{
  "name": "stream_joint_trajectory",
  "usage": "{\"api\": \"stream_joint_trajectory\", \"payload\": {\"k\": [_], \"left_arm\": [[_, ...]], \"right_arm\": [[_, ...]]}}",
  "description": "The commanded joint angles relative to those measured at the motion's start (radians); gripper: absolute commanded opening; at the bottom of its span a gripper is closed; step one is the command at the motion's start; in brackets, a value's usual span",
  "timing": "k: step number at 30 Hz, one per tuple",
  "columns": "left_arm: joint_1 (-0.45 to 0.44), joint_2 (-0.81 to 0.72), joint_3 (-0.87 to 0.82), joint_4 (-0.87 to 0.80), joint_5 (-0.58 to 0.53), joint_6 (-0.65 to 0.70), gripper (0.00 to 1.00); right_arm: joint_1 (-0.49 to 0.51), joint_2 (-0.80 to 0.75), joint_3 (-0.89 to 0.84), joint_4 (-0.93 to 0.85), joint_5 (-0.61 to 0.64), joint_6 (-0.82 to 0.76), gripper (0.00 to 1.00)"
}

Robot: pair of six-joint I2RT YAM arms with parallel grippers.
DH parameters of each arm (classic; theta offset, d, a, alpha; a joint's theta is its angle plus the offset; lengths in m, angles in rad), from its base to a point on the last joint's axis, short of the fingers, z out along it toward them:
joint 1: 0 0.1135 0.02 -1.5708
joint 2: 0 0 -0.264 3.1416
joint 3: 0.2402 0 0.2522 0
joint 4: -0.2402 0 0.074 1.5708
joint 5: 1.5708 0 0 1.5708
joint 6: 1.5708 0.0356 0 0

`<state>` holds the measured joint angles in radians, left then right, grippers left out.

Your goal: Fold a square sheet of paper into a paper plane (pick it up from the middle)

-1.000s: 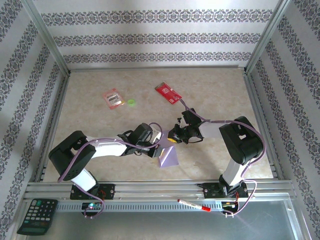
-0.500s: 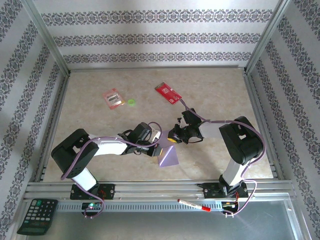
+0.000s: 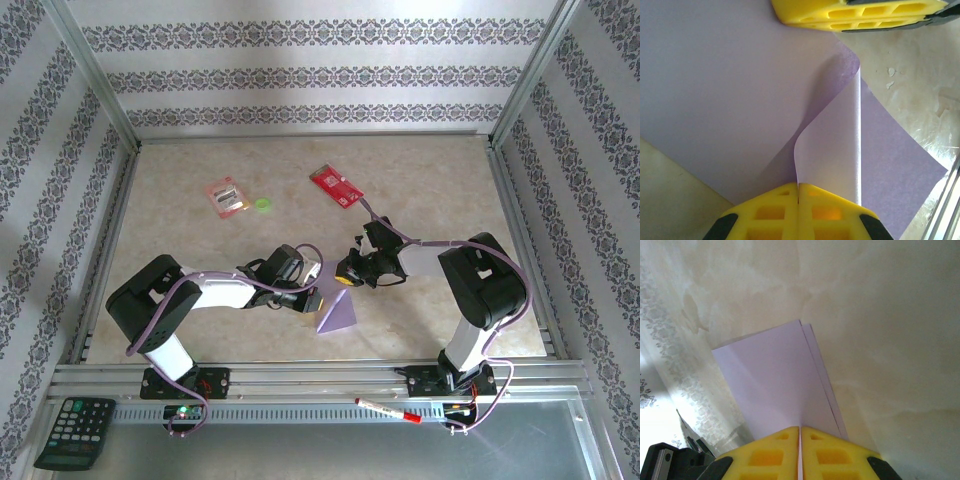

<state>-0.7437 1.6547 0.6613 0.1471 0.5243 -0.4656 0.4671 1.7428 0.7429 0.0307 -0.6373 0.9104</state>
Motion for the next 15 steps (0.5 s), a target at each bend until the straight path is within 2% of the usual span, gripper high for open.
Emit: {"api": "stream_joint_trajectory", "payload": {"k": [1, 15], "left_arm": [[0.017, 0.013, 0.022, 0.010, 0.021, -0.005, 0.04], [0.017, 0.039, 0.039, 0.010, 0.040, -0.008, 0.04]], "right_arm": [[0.008, 0.026, -0.025, 0.001, 0.027, -0.001, 0.10], [0.008, 0.023, -0.031, 0.005, 0.028, 0.001, 0.10]]}}
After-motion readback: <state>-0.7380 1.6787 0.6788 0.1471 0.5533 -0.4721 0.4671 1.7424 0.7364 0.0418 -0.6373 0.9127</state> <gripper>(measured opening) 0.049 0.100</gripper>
